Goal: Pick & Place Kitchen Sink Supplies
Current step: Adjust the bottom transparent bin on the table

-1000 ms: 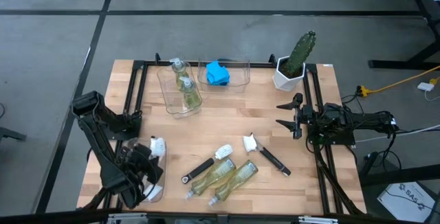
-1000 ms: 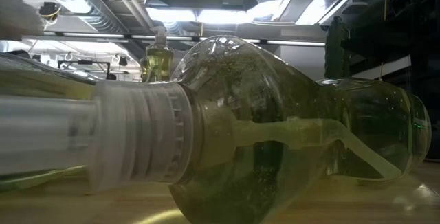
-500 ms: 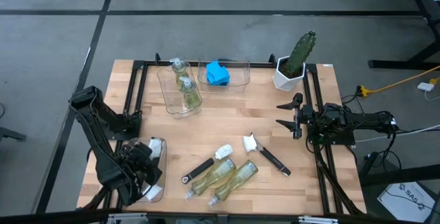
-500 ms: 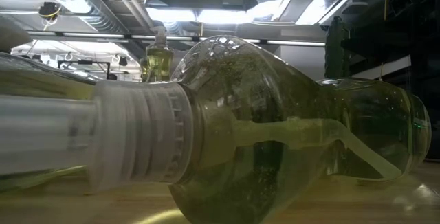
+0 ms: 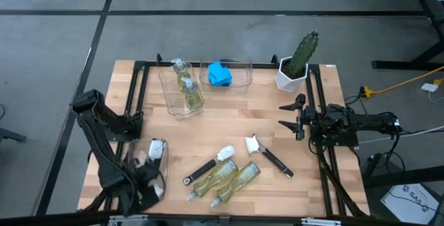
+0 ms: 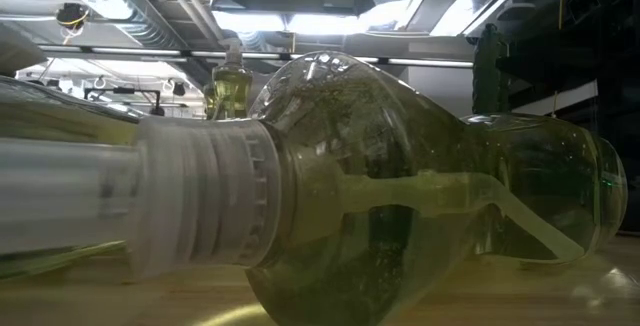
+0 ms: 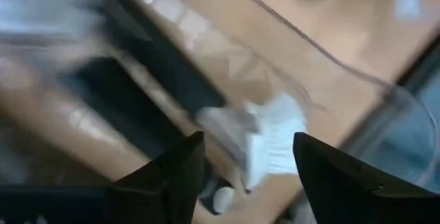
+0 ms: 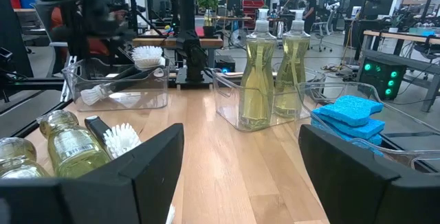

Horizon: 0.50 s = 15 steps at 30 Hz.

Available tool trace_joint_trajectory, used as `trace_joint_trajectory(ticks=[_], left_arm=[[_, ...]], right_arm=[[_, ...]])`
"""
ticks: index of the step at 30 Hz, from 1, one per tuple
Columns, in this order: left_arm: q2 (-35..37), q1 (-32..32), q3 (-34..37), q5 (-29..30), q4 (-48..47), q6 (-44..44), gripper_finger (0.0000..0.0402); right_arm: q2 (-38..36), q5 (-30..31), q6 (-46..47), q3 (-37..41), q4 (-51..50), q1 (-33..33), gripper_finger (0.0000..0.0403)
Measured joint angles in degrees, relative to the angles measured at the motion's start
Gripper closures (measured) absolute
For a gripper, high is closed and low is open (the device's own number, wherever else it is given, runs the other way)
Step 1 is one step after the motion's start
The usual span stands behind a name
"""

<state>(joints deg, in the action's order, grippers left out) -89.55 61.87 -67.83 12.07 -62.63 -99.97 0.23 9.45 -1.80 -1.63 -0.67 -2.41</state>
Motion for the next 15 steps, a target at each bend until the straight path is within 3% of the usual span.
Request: trace_joint_trajectory(ticks=[9, 15], left_arm=[[-8.1, -1.3, 0.0, -5.7, 9.9, 12.8, 0.0271], [-8.9, -2.7, 0.0, -3.8, 18.9, 19.7, 0.0361]], right_arm=[[0.0, 0.0, 0.0, 0.0, 0.0, 0.0, 0.0118], [0.0, 0.0, 0.0, 0.0, 0.0, 0.0, 0.0118]])
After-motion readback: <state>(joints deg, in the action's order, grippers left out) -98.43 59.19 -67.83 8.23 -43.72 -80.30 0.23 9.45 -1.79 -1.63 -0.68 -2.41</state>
